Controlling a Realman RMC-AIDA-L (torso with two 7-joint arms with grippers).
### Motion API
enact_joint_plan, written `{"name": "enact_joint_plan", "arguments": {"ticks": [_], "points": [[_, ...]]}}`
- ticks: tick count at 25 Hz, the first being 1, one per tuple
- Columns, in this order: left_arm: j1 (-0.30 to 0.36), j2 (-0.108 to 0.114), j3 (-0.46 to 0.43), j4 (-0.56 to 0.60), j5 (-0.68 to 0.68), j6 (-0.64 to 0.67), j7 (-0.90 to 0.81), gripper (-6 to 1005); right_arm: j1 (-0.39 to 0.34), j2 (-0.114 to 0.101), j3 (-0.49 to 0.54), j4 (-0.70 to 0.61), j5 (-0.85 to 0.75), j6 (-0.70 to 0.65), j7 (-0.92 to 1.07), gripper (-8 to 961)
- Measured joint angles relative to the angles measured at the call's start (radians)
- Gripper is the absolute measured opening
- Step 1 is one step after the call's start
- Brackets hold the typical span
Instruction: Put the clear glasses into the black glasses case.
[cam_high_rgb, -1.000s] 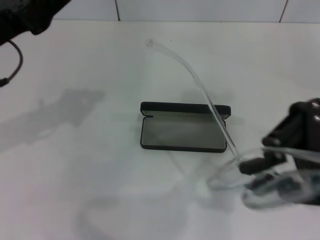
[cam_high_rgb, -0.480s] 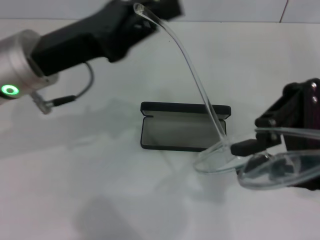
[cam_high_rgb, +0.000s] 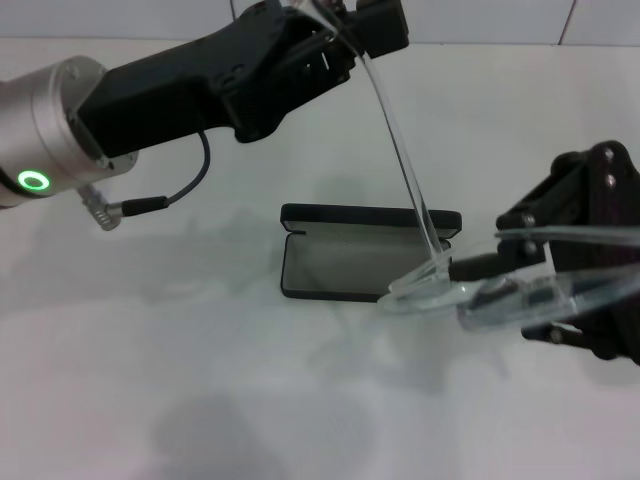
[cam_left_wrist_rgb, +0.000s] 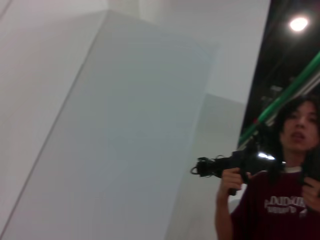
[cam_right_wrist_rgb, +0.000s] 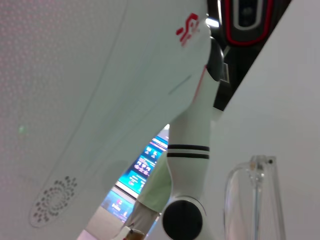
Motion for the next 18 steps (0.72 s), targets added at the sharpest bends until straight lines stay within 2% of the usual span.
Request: {"name": "enact_joint_plan", "arguments": {"ticks": [6, 18], "points": [[0.000, 0.000, 0.004, 0.003, 0.005, 0.051, 0.004, 84, 0.005, -0.001, 0.000, 0.036, 0.000, 0.025, -0.016, 124], [0.001, 0.002, 0.071, 0.003, 0.004, 0.103, 0.017, 85, 0.006, -0.001, -0.001, 0.053, 0.000, 0.057, -0.027, 124]]}}
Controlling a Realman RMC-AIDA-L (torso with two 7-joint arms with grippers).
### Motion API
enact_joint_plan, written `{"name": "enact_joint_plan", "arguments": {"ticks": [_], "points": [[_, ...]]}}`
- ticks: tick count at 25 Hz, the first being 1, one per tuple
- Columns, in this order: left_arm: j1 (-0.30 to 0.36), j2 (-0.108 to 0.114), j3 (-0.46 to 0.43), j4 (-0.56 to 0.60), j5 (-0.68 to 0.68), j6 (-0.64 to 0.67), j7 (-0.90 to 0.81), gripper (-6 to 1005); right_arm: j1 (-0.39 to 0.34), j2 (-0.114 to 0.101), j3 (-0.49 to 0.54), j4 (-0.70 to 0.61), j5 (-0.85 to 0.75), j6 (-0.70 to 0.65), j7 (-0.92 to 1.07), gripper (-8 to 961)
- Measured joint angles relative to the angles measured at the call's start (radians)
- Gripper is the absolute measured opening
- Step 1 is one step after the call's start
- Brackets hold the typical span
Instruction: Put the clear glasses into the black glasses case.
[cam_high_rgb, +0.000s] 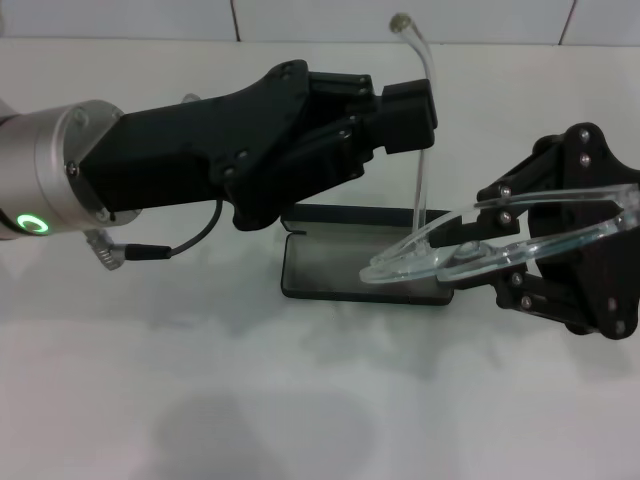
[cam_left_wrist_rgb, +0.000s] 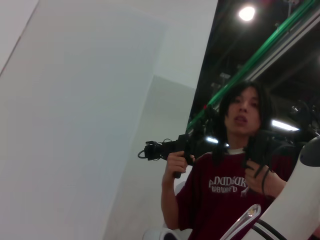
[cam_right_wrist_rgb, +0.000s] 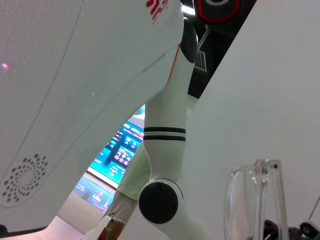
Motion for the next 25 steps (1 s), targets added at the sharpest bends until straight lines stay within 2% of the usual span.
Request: {"name": "enact_joint_plan", "arguments": {"ticks": [4, 10, 13, 18, 25], "points": [[0.006, -0.001, -0.013, -0.005, -0.002, -0.004, 0.013, 85, -0.003, 0.000, -0.004, 0.000, 0.000, -0.003, 0.000, 124], [0.033, 0.001, -0.097, -0.009, 0.024, -0.031, 0.050, 86, -0.006, -0.001, -0.002, 0.000, -0.001, -0.026, -0.001, 125], [0.045, -0.001, -0.105, -0.010, 0.026, -0.058, 0.072, 86, -0.006, 0.000, -0.003, 0.000, -0.001, -0.037, -0.001, 125], [0.034, -0.010, -0.037, -0.019, 0.007, -0.088, 0.112, 86, 0.025, 0.006, -0.032, 0.034, -0.002, -0.010, -0.001, 125], [0.016, -0.007, 0.040, -0.021, -0.052, -0.086, 0.127, 87, 0.058, 0.005, -0.047, 0.089, -0.002, 0.040, -0.003, 125]]}}
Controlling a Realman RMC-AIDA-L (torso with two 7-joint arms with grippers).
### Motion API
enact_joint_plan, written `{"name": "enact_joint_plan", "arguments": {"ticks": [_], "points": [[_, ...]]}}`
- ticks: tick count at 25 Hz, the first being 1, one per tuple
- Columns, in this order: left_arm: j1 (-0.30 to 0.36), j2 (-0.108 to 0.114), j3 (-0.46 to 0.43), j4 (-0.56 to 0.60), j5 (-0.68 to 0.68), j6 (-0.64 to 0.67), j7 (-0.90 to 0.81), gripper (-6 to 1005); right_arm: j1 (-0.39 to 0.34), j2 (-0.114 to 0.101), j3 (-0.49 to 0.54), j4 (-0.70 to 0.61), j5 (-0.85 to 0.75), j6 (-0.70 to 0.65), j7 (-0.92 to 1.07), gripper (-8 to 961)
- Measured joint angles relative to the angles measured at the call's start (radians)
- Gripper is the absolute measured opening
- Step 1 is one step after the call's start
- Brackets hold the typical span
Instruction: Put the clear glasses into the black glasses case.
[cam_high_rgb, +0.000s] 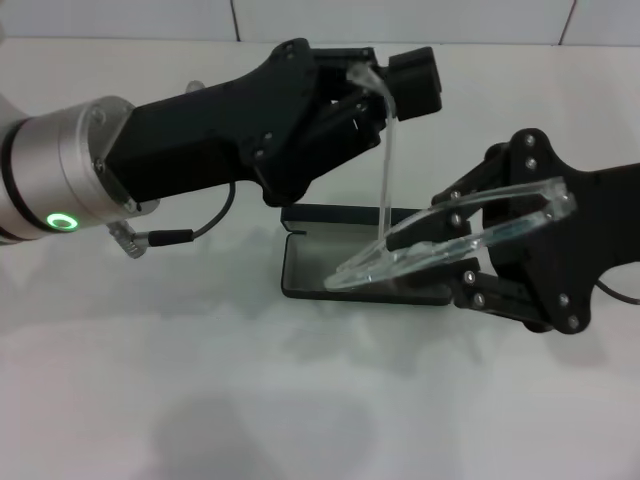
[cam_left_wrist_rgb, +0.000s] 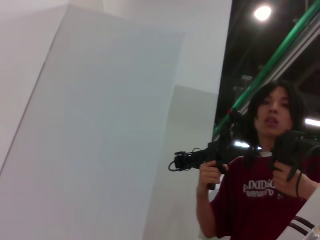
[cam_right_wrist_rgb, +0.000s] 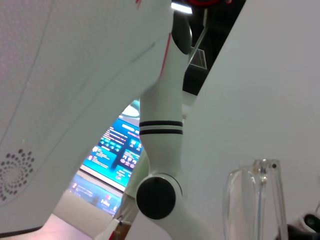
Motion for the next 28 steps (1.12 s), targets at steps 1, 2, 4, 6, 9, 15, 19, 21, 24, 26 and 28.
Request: {"name": "enact_joint_plan", "arguments": {"ticks": [1, 2, 4, 6, 9, 15, 19, 21, 24, 26, 28], "points": [[0.000, 0.000, 0.002, 0.001, -0.001, 0.001, 0.000, 87, -0.001, 0.000, 0.000, 0.001, 0.000, 0.004, 0.000, 125], [0.000, 0.000, 0.005, 0.002, -0.002, 0.004, 0.000, 87, -0.003, -0.001, 0.001, 0.001, 0.000, 0.008, 0.000, 125], [0.001, 0.001, 0.015, 0.003, -0.004, 0.006, -0.001, 87, -0.006, -0.001, 0.004, 0.001, 0.000, 0.015, 0.000, 125], [0.002, 0.002, 0.029, 0.003, -0.007, 0.008, 0.000, 88, -0.008, -0.001, 0.006, 0.002, 0.001, 0.023, 0.000, 125], [0.000, 0.003, 0.046, 0.004, -0.007, 0.018, 0.000, 88, -0.010, -0.002, 0.008, 0.004, 0.005, 0.033, 0.000, 125], [-0.005, 0.005, 0.075, 0.004, -0.002, 0.028, 0.000, 88, -0.009, -0.003, 0.009, 0.012, 0.006, 0.051, -0.009, 126], [-0.005, 0.005, 0.077, 0.004, -0.002, 0.029, 0.000, 89, -0.009, -0.003, 0.008, 0.012, 0.002, 0.063, -0.009, 126], [-0.005, 0.005, 0.075, 0.004, -0.004, 0.029, 0.000, 89, -0.008, -0.003, 0.007, 0.012, 0.002, 0.067, -0.009, 126], [-0.005, 0.004, 0.070, 0.004, -0.007, 0.029, 0.002, 89, -0.008, -0.003, 0.006, 0.012, 0.002, 0.068, -0.009, 126], [-0.005, 0.004, 0.059, 0.003, -0.010, 0.029, 0.008, 89, -0.008, -0.003, 0.005, 0.012, 0.001, 0.068, -0.009, 126], [-0.003, 0.004, 0.042, 0.001, -0.012, 0.028, 0.010, 89, -0.009, -0.004, 0.005, 0.012, 0.000, 0.068, -0.009, 126]]}}
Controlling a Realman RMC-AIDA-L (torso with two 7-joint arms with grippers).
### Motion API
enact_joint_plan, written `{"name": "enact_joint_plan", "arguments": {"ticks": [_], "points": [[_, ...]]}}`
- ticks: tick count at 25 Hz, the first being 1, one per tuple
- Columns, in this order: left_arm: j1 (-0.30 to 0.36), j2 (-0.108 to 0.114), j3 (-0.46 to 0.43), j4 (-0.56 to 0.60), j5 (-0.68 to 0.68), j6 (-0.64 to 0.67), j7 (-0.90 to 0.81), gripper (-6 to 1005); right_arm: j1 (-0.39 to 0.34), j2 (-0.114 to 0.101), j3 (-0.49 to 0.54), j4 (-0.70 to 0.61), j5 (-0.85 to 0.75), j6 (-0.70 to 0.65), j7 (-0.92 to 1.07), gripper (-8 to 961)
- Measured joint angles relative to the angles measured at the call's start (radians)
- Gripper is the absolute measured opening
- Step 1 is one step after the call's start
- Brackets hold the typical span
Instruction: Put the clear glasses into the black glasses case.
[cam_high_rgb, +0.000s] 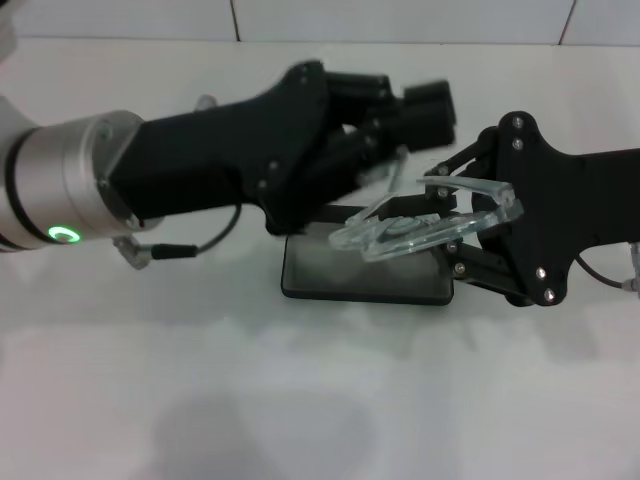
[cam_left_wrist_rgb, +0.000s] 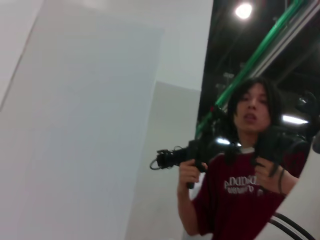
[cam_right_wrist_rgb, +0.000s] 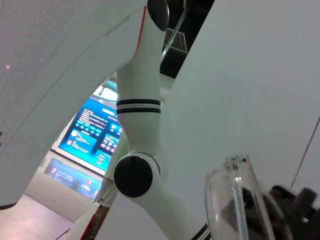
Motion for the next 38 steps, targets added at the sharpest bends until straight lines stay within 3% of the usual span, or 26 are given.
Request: {"name": "enact_joint_plan", "arguments": {"ticks": [7, 25, 38], "points": [[0.019, 0.002, -0.062, -0.003, -0.002, -0.001, 0.001, 90, -0.007, -0.001, -0.001, 0.000, 0.000, 0.000, 0.000, 126], [-0.006, 0.003, 0.010, 0.003, 0.012, 0.030, -0.012, 92, -0.012, -0.001, 0.003, 0.000, 0.000, 0.028, -0.002, 127], [-0.010, 0.006, -0.007, -0.004, 0.021, 0.028, -0.005, 93, -0.013, -0.001, 0.003, 0.000, 0.000, 0.042, -0.002, 127]]}}
